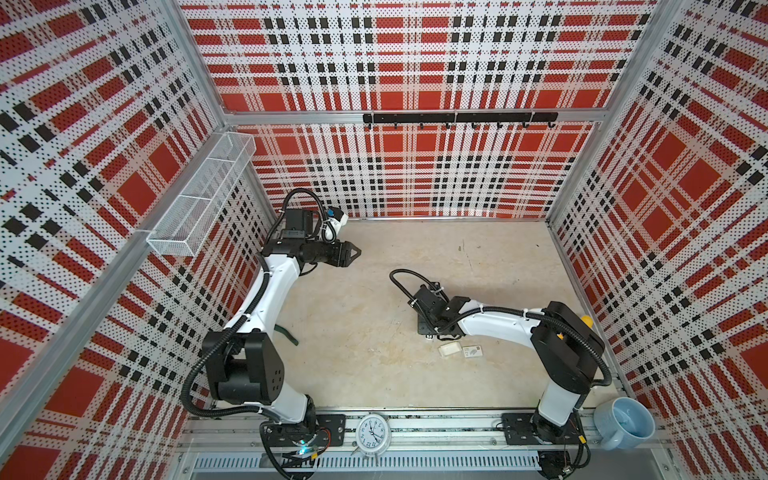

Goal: Load the staples into the stapler

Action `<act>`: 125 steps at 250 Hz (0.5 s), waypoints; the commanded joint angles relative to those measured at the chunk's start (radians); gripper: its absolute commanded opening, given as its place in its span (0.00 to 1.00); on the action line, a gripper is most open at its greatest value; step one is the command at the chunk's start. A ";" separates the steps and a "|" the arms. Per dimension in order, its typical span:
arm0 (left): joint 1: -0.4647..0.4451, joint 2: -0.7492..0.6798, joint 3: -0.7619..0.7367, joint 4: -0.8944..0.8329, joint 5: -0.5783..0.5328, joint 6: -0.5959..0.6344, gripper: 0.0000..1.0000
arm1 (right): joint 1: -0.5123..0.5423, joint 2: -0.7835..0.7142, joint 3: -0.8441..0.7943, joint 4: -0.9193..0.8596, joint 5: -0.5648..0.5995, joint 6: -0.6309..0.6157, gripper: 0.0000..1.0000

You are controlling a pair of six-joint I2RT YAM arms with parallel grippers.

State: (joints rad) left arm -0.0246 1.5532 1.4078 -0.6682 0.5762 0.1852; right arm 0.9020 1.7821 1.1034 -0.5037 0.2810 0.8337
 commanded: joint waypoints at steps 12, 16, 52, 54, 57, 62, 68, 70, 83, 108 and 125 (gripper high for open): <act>0.011 0.002 -0.015 0.017 0.015 -0.013 0.65 | 0.006 -0.027 0.011 0.021 0.012 0.021 0.13; 0.011 0.001 -0.015 0.016 0.015 -0.014 0.65 | 0.006 -0.031 0.010 0.022 0.015 0.021 0.14; 0.010 0.002 -0.018 0.018 0.016 -0.015 0.65 | 0.005 -0.036 0.018 -0.001 0.023 0.015 0.14; 0.011 0.003 -0.019 0.018 0.016 -0.016 0.65 | 0.006 -0.036 0.018 -0.001 0.022 0.015 0.14; 0.010 0.003 -0.018 0.018 0.017 -0.015 0.65 | 0.006 -0.035 0.017 -0.001 0.022 0.015 0.14; 0.010 0.004 -0.020 0.018 0.019 -0.016 0.65 | 0.006 -0.035 0.017 0.001 0.020 0.016 0.14; 0.010 0.004 -0.020 0.019 0.018 -0.015 0.65 | 0.006 -0.033 0.012 0.005 0.019 0.017 0.14; 0.011 0.003 -0.020 0.019 0.018 -0.016 0.65 | 0.006 -0.033 0.012 0.007 0.018 0.018 0.14; 0.011 0.003 -0.022 0.019 0.018 -0.016 0.65 | 0.006 -0.030 0.005 0.016 0.013 0.022 0.14; 0.011 0.001 -0.023 0.018 0.018 -0.016 0.65 | 0.007 -0.022 -0.004 0.027 0.010 0.027 0.14; 0.010 -0.001 -0.024 0.019 0.017 -0.015 0.65 | 0.007 -0.019 -0.009 0.034 0.006 0.027 0.14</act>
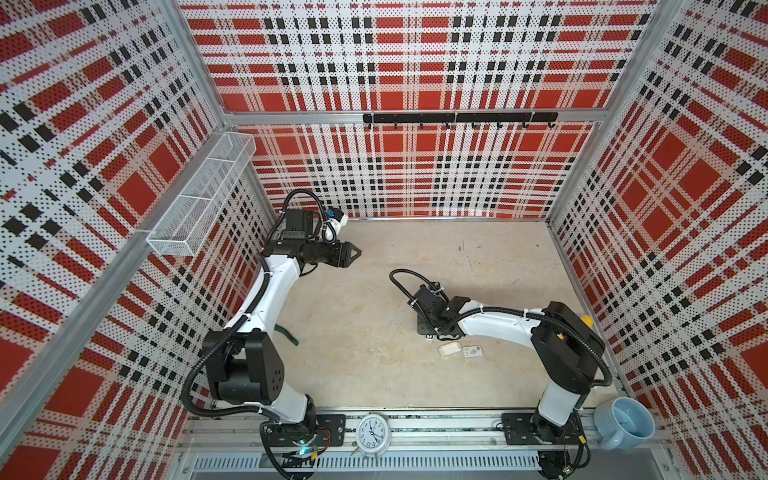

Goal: Load the staples into the stapler

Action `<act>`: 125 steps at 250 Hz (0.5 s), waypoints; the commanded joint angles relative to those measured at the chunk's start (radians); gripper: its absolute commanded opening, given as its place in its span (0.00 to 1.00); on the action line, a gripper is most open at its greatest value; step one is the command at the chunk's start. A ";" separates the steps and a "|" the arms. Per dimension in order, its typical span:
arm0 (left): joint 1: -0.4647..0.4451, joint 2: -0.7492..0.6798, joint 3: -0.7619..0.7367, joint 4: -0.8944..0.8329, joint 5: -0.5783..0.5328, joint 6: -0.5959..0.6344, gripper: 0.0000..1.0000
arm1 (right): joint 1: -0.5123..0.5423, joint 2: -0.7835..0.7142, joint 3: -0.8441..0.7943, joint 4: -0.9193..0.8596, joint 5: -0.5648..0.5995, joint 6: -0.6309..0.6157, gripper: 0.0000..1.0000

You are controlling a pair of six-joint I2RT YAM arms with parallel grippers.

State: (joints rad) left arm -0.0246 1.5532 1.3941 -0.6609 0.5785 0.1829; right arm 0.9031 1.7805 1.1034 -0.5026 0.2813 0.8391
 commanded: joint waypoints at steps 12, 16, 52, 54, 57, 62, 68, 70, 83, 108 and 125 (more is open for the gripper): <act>0.010 -0.002 -0.010 0.012 0.012 -0.012 0.65 | 0.005 -0.014 -0.009 0.033 0.006 0.023 0.14; 0.010 -0.002 -0.011 0.012 0.014 -0.011 0.65 | 0.006 -0.013 -0.008 0.033 0.005 0.023 0.14; 0.011 0.001 -0.011 0.012 0.015 -0.010 0.65 | 0.006 -0.004 -0.012 0.034 0.003 0.023 0.14; 0.012 0.001 -0.011 0.012 0.015 -0.010 0.65 | 0.005 -0.003 -0.012 0.033 0.004 0.023 0.14; 0.012 0.000 -0.012 0.012 0.015 -0.009 0.65 | 0.005 -0.003 -0.011 0.034 0.004 0.023 0.14; 0.012 0.000 -0.011 0.013 0.015 -0.010 0.65 | 0.005 -0.002 -0.012 0.032 0.003 0.023 0.14; 0.012 -0.001 -0.011 0.012 0.015 -0.010 0.65 | 0.005 -0.002 -0.012 0.030 0.004 0.023 0.14; 0.012 0.000 -0.011 0.012 0.016 -0.009 0.65 | 0.004 -0.001 -0.013 0.030 0.003 0.023 0.14; 0.012 0.000 -0.011 0.012 0.016 -0.009 0.65 | 0.005 0.000 -0.013 0.030 0.002 0.023 0.13; 0.012 0.002 -0.011 0.013 0.018 -0.010 0.65 | 0.006 0.000 -0.018 0.030 0.003 0.027 0.13; 0.013 0.001 -0.012 0.014 0.018 -0.010 0.65 | 0.005 0.002 -0.019 0.029 0.003 0.026 0.13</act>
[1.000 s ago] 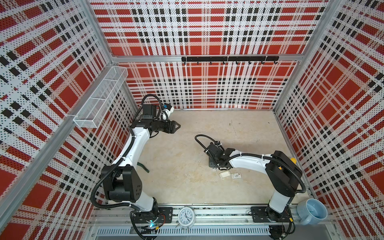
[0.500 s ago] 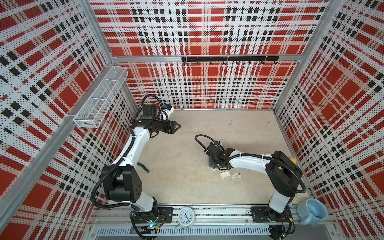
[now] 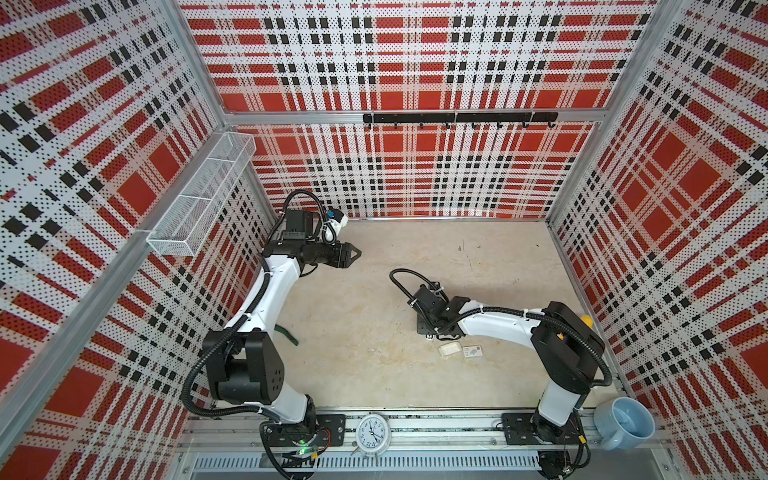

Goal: Load the staples into the stapler

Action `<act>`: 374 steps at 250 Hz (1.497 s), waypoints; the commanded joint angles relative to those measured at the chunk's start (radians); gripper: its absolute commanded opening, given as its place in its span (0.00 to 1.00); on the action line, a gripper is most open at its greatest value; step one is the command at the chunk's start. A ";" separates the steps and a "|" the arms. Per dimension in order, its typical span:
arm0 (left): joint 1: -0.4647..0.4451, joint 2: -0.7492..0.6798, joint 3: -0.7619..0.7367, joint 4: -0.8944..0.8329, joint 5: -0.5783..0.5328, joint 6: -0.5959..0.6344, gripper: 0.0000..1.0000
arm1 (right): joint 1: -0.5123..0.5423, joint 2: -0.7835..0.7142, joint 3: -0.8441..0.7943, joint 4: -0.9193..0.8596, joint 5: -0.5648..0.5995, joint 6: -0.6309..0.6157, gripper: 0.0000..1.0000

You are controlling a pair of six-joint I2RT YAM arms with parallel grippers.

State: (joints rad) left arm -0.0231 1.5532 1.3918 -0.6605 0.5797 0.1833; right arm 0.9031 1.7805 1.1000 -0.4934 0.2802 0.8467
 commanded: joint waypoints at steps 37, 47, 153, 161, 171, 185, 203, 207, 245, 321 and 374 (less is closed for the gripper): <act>0.010 0.002 -0.010 0.015 0.017 -0.011 0.65 | 0.009 0.000 -0.023 0.016 0.010 0.023 0.13; 0.012 0.002 -0.010 0.015 0.018 -0.012 0.65 | 0.008 -0.004 -0.027 0.022 0.008 0.024 0.13; 0.011 0.004 -0.009 0.018 0.020 -0.014 0.65 | 0.012 0.000 -0.028 0.016 0.006 0.025 0.13; 0.011 0.004 -0.010 0.018 0.021 -0.014 0.65 | 0.012 -0.001 -0.028 0.014 0.009 0.025 0.13; 0.010 0.002 -0.010 0.017 0.020 -0.014 0.65 | 0.014 0.000 -0.028 0.012 0.009 0.025 0.13; 0.011 0.003 -0.012 0.018 0.021 -0.014 0.65 | 0.014 0.001 -0.029 0.009 0.009 0.026 0.13; 0.009 0.003 -0.012 0.018 0.020 -0.013 0.65 | 0.015 0.002 -0.028 0.009 0.010 0.026 0.13; 0.011 0.004 -0.013 0.018 0.020 -0.014 0.65 | 0.014 0.003 -0.029 0.009 0.009 0.027 0.13; 0.011 0.003 -0.014 0.019 0.021 -0.014 0.65 | 0.018 0.005 -0.023 0.000 0.013 0.028 0.13; 0.011 0.002 -0.022 0.024 0.020 -0.013 0.65 | 0.021 0.012 -0.015 -0.007 0.012 0.028 0.13; 0.012 -0.001 -0.031 0.030 0.017 -0.013 0.65 | 0.020 0.022 -0.009 -0.014 0.014 0.034 0.13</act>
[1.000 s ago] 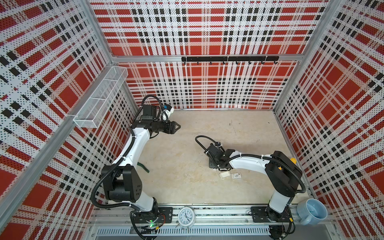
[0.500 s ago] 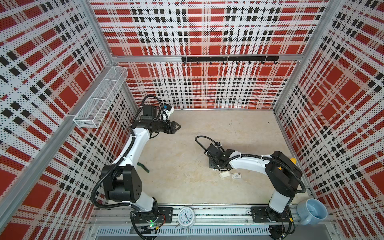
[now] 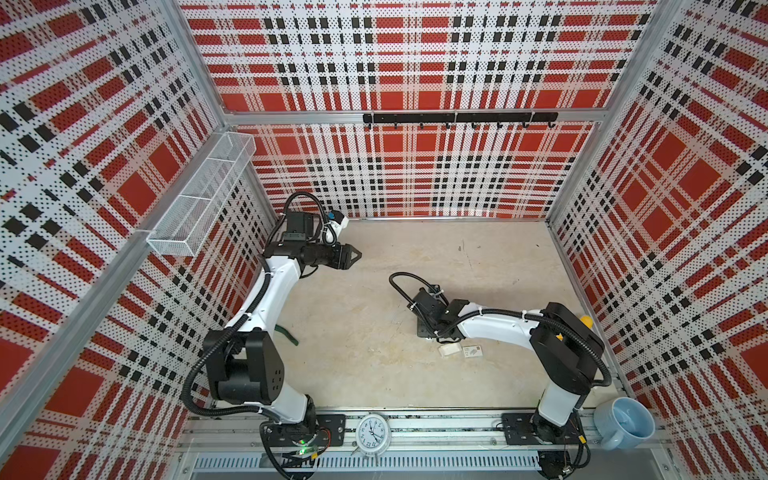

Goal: Load the staples into the stapler

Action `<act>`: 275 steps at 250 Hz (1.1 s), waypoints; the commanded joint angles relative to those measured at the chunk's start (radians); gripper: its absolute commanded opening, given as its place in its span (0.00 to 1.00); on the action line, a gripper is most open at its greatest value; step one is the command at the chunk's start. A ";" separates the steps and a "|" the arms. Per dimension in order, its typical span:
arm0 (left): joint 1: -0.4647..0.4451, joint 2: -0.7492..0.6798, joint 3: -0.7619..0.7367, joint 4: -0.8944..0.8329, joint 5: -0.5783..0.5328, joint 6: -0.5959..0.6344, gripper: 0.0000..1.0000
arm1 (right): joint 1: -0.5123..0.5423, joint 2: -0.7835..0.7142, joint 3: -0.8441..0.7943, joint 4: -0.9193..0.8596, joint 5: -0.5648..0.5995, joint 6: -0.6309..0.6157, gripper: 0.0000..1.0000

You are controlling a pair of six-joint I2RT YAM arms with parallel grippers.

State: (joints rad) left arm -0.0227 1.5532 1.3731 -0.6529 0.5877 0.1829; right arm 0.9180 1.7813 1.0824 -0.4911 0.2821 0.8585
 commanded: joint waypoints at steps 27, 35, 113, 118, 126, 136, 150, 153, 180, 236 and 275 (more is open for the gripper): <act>0.011 -0.004 -0.016 0.024 0.008 -0.012 0.65 | 0.007 0.021 0.005 -0.023 0.022 0.035 0.13; 0.009 -0.003 -0.016 0.025 0.008 -0.011 0.65 | 0.008 0.019 0.003 -0.022 0.023 0.036 0.13; 0.011 -0.005 -0.020 0.035 0.013 -0.017 0.65 | 0.007 0.023 0.012 -0.043 0.033 0.061 0.13; 0.010 -0.006 -0.021 0.034 0.012 -0.016 0.65 | 0.006 0.025 0.012 -0.046 0.036 0.065 0.13; 0.011 -0.005 -0.022 0.035 0.012 -0.017 0.65 | 0.008 0.024 0.012 -0.048 0.038 0.069 0.13; 0.010 -0.005 -0.023 0.035 0.013 -0.016 0.65 | 0.007 0.024 0.011 -0.040 0.035 0.066 0.13; 0.011 -0.007 -0.025 0.035 0.012 -0.016 0.65 | 0.007 0.026 0.017 -0.037 0.034 0.061 0.13; 0.012 -0.007 -0.025 0.036 0.012 -0.016 0.65 | 0.007 0.027 0.020 -0.040 0.035 0.061 0.13; 0.011 -0.006 -0.023 0.036 0.013 -0.016 0.65 | 0.007 0.038 0.043 -0.056 0.037 0.053 0.13; 0.012 -0.006 -0.024 0.036 0.008 -0.012 0.65 | 0.007 0.041 0.026 -0.021 0.013 0.049 0.13; 0.011 -0.006 -0.023 0.036 0.009 -0.011 0.65 | 0.007 0.038 0.016 -0.008 0.007 0.045 0.13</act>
State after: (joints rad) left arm -0.0227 1.5532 1.3575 -0.6350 0.5877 0.1825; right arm 0.9207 1.7988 1.1053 -0.5259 0.3004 0.8989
